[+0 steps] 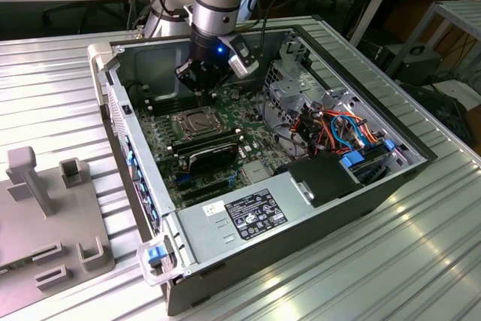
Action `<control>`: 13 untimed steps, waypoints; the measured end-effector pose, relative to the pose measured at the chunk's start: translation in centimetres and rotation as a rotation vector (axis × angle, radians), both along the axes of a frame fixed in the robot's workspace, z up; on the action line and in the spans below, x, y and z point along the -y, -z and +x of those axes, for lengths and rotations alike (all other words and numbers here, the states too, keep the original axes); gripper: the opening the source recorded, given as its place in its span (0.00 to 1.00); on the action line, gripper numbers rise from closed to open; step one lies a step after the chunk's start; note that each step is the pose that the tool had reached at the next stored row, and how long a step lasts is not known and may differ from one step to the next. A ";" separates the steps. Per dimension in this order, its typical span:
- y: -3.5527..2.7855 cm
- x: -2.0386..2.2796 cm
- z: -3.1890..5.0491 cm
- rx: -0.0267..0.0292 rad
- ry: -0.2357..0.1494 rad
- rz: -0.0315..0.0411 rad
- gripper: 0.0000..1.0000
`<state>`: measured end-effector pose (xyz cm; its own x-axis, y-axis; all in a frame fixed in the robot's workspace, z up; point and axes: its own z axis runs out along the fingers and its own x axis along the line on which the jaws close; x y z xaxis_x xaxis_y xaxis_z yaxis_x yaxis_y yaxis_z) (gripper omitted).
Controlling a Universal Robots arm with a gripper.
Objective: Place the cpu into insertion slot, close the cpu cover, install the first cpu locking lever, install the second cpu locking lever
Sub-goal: 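Install the first cpu locking lever, then install the second cpu locking lever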
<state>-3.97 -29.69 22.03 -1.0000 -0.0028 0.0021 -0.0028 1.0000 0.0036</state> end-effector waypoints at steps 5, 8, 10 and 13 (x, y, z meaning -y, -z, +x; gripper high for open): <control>-0.01 0.00 0.00 -0.0001 0.000 -0.0001 0.11; -0.09 0.00 0.00 -0.0001 0.000 -0.0001 0.11; -0.09 0.00 0.00 -0.0001 0.000 -0.0002 0.11; -0.10 0.03 0.00 -0.0003 0.000 -0.0004 0.11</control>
<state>-3.97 -29.73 22.13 -1.0000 -0.0029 0.0024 -0.0029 1.0000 0.0032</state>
